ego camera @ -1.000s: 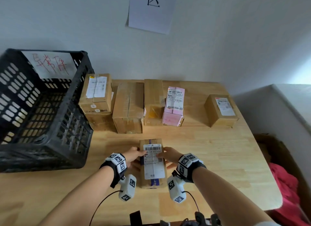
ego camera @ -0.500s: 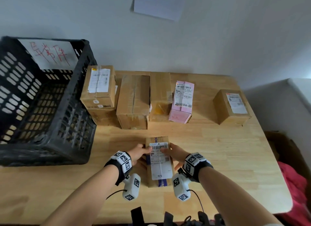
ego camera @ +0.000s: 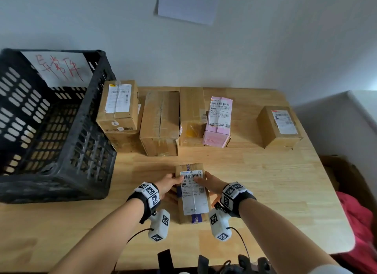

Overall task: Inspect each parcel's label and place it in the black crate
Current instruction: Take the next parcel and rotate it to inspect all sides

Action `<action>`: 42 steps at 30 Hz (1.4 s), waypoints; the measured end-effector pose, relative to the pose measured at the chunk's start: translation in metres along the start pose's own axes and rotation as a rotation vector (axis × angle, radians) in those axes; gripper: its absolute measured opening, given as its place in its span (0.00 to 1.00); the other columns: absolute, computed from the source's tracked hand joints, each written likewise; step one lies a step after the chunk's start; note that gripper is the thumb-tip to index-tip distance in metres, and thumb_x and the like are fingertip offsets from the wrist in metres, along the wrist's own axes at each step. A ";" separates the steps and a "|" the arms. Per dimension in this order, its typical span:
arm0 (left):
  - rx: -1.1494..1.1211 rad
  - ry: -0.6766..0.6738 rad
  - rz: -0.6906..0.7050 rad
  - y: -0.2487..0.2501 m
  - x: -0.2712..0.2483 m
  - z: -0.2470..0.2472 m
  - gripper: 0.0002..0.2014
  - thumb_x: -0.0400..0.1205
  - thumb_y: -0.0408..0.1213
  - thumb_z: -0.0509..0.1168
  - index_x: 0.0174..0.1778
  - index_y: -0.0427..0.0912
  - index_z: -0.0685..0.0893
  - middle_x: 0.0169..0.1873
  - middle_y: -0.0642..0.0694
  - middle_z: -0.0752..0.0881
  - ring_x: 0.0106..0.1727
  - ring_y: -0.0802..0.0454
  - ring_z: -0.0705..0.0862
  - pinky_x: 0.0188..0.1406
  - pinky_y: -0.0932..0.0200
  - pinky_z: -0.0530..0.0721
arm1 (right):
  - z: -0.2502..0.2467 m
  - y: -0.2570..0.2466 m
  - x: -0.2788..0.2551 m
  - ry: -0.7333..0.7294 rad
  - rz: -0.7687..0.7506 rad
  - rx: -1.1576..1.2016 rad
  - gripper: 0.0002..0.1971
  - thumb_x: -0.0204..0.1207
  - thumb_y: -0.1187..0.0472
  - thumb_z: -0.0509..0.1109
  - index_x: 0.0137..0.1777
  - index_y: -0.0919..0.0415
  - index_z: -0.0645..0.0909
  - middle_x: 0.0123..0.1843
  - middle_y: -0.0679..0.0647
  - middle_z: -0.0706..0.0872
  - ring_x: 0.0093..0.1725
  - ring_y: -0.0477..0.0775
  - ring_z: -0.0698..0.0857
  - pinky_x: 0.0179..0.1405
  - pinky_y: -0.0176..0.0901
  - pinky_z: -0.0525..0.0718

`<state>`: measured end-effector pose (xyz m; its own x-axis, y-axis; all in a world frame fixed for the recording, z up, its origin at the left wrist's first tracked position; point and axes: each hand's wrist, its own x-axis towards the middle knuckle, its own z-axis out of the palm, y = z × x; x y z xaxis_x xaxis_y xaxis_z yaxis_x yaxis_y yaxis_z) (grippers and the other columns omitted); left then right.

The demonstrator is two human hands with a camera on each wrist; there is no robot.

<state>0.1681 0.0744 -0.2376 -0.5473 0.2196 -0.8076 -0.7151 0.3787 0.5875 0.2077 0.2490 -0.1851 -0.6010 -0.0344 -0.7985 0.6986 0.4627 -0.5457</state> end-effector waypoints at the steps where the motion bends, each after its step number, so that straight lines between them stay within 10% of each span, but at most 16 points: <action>1: -0.001 0.016 -0.007 0.001 0.000 0.002 0.33 0.77 0.52 0.69 0.74 0.38 0.70 0.69 0.38 0.78 0.68 0.40 0.76 0.66 0.38 0.77 | 0.000 0.002 -0.002 0.010 -0.002 -0.024 0.25 0.85 0.47 0.57 0.76 0.58 0.64 0.70 0.59 0.80 0.67 0.60 0.81 0.47 0.47 0.82; 7: 0.039 0.060 0.088 0.017 -0.030 0.013 0.19 0.83 0.37 0.65 0.67 0.32 0.76 0.65 0.39 0.81 0.69 0.44 0.76 0.65 0.53 0.70 | 0.000 0.012 -0.012 0.095 0.003 -0.008 0.26 0.81 0.38 0.56 0.73 0.53 0.71 0.66 0.55 0.83 0.49 0.58 0.89 0.45 0.53 0.90; 14: -0.025 0.100 0.062 -0.006 -0.034 0.002 0.37 0.78 0.36 0.71 0.80 0.37 0.62 0.76 0.35 0.70 0.75 0.38 0.69 0.72 0.44 0.68 | 0.006 0.021 -0.021 0.270 -0.075 -0.058 0.24 0.84 0.43 0.55 0.67 0.59 0.79 0.56 0.55 0.87 0.33 0.51 0.88 0.36 0.46 0.89; 17: 0.031 0.142 0.098 -0.007 -0.040 -0.007 0.32 0.80 0.33 0.68 0.79 0.33 0.64 0.75 0.35 0.71 0.65 0.41 0.79 0.55 0.59 0.80 | 0.011 0.020 -0.020 0.262 -0.140 -0.017 0.21 0.83 0.47 0.59 0.67 0.60 0.79 0.50 0.54 0.85 0.32 0.48 0.86 0.39 0.46 0.90; 22: 0.127 0.282 0.085 -0.015 -0.043 -0.032 0.30 0.78 0.28 0.70 0.75 0.28 0.69 0.71 0.32 0.76 0.71 0.37 0.75 0.72 0.45 0.72 | 0.020 0.017 -0.016 0.160 -0.184 -0.103 0.18 0.82 0.53 0.65 0.70 0.55 0.74 0.56 0.58 0.86 0.36 0.50 0.87 0.35 0.45 0.89; 28: -0.093 0.173 0.004 -0.016 -0.052 -0.032 0.24 0.79 0.43 0.69 0.67 0.34 0.76 0.59 0.36 0.83 0.58 0.40 0.82 0.64 0.44 0.79 | 0.030 0.008 -0.004 0.234 -0.154 -0.305 0.27 0.77 0.50 0.70 0.72 0.60 0.69 0.62 0.62 0.82 0.51 0.59 0.84 0.44 0.47 0.84; 31: -0.143 0.022 -0.068 -0.015 -0.054 -0.031 0.42 0.69 0.60 0.73 0.75 0.40 0.70 0.68 0.39 0.77 0.67 0.42 0.75 0.72 0.45 0.70 | 0.032 0.005 0.005 0.276 -0.110 -0.314 0.40 0.75 0.47 0.72 0.80 0.62 0.57 0.73 0.66 0.68 0.69 0.66 0.74 0.66 0.51 0.77; 33: -0.036 0.016 -0.060 -0.016 -0.051 -0.031 0.56 0.60 0.64 0.77 0.79 0.40 0.63 0.76 0.39 0.69 0.76 0.41 0.67 0.76 0.39 0.65 | 0.034 0.002 0.007 0.210 -0.075 -0.263 0.43 0.75 0.47 0.72 0.81 0.64 0.54 0.73 0.65 0.72 0.66 0.62 0.77 0.62 0.51 0.79; 42: 0.106 0.115 -0.045 -0.018 -0.025 -0.026 0.37 0.75 0.43 0.75 0.76 0.34 0.65 0.74 0.41 0.72 0.74 0.40 0.71 0.71 0.48 0.71 | 0.036 -0.006 0.013 0.067 -0.017 -0.101 0.20 0.77 0.52 0.71 0.64 0.58 0.71 0.64 0.60 0.83 0.60 0.59 0.85 0.55 0.58 0.87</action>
<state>0.1829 0.0385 -0.2267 -0.5667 0.0982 -0.8181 -0.6930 0.4802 0.5377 0.2093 0.2140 -0.2016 -0.6398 0.0150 -0.7684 0.6472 0.5498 -0.5281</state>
